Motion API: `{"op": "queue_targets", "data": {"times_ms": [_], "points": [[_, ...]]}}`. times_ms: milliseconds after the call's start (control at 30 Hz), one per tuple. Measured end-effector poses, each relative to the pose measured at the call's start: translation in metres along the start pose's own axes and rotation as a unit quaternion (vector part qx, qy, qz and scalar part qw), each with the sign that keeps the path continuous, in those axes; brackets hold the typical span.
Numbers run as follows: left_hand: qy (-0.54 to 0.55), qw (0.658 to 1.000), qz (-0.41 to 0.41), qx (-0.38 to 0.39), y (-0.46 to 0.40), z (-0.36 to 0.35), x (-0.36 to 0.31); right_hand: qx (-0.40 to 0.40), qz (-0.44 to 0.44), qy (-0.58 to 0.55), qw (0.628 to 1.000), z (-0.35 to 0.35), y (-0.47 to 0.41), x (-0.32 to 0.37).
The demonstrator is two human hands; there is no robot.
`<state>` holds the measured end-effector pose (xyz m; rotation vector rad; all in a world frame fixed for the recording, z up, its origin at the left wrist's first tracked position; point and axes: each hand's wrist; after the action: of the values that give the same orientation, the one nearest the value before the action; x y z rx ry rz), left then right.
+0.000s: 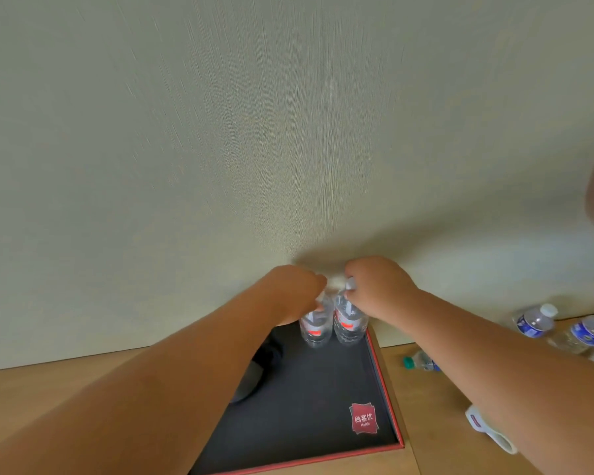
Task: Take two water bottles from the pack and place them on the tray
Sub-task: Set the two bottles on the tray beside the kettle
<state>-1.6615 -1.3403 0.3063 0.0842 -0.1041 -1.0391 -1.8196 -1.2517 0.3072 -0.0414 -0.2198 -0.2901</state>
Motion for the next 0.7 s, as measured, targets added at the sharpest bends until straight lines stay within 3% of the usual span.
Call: {"op": "queue_targets", "data": {"times_ms": [133,233,700], "points": [[0.046,0.994,0.099,-0.010,0.003,-0.010,0.003,0.041,0.064,0.024,0.997,0.006,0.006,0.000],[0.085,0.988,0.127,-0.017,0.003,-0.015,-0.002,0.071,0.114,0.028,0.991,0.008,0.005,-0.001],[0.066,0.997,0.044,-0.023,0.004,-0.023,-0.013,0.069,0.130,0.049,0.988,-0.002,0.004,-0.015]]}}
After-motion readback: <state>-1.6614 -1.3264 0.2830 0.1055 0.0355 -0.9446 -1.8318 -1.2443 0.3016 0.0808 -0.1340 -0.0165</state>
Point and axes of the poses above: each hand's wrist, its own y-axis away from the middle knuckle, its own z-axis out of the back of the hand, x = y × z, and after that the axes turned 9 degrees about -x, right-handed
